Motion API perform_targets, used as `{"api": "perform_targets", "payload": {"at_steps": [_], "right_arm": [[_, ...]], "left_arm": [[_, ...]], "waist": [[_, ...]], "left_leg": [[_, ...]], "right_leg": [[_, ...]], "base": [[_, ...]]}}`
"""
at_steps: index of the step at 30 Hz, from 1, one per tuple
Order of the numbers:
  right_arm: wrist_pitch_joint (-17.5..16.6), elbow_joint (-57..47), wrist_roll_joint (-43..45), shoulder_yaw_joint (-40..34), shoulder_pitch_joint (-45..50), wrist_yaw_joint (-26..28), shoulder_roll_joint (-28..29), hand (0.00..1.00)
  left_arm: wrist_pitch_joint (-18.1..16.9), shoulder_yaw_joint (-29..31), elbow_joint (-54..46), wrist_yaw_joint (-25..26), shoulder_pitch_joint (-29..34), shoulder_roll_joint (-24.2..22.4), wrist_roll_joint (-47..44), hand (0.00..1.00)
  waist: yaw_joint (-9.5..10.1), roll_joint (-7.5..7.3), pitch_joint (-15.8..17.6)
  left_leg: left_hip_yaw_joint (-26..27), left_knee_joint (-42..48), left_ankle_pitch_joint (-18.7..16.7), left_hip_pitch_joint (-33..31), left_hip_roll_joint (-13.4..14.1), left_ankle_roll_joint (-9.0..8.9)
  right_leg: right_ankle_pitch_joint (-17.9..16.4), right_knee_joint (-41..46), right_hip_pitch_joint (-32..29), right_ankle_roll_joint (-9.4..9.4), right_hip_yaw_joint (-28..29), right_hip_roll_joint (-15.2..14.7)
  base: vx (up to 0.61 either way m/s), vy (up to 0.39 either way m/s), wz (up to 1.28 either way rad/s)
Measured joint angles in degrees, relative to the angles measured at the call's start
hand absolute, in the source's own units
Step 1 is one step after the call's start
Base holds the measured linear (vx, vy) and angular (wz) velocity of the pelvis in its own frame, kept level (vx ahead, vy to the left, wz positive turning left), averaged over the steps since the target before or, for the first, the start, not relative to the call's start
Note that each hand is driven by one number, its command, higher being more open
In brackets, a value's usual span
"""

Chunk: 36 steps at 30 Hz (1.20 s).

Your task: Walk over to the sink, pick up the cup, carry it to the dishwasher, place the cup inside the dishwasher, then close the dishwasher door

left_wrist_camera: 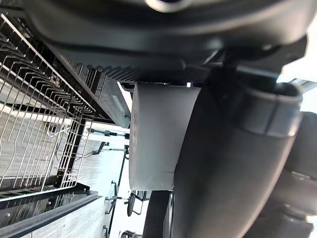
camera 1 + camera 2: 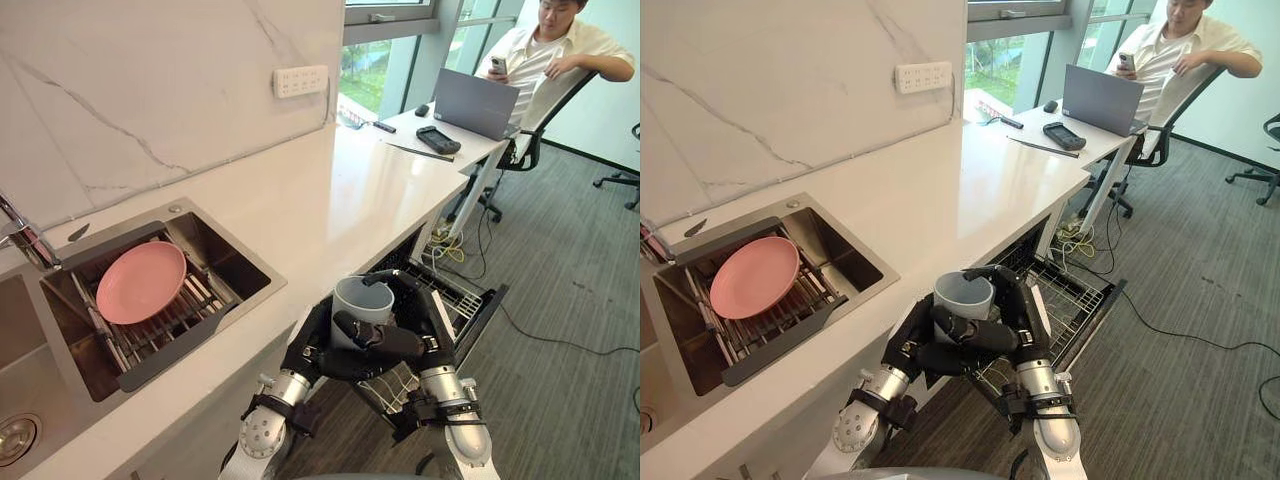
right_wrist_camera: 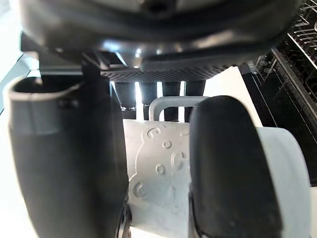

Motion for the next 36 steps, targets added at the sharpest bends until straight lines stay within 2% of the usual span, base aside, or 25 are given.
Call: {"api": "perform_targets", "payload": {"at_steps": [11,17,36], "right_arm": [[-3.1,-0.8,-9.9,-1.9,0.0,-1.1,-1.0,0.00],[-3.3,-1.9,-10.0,-2.0,-0.2,-1.3,-3.2,0.00],[-3.8,-2.2,-11.1,-2.2,-0.5,-2.1,-3.5,0.00]], "left_arm": [[0.0,1.6,-0.3,-1.6,-0.1,0.1,0.7,1.00],[0.0,2.0,-1.0,-2.9,-0.1,0.2,0.7,1.00],[0.1,2.6,-1.9,-4.2,-0.1,0.7,0.1,1.00]], "waist": [[0.03,0.21,0.2],[0.02,0.23,0.2],[-0.17,0.37,0.1]], "left_leg": [[0.4,0.0,0.0,0.0,0.1,-0.01],[0.5,0.0,0.0,0.0,0.1,-0.01],[0.5,0.0,0.0,0.1,0.3,-0.01]], "right_leg": [[-2.2,3.2,-1.8,-0.50,0.4,0.0],[-2.7,3.6,-2.1,-0.59,0.4,0.0],[-2.1,3.2,-2.1,-0.13,1.0,0.4]], "base": [[0.00,0.000,0.00],[0.00,0.000,0.00],[0.00,0.000,-0.01]]}}
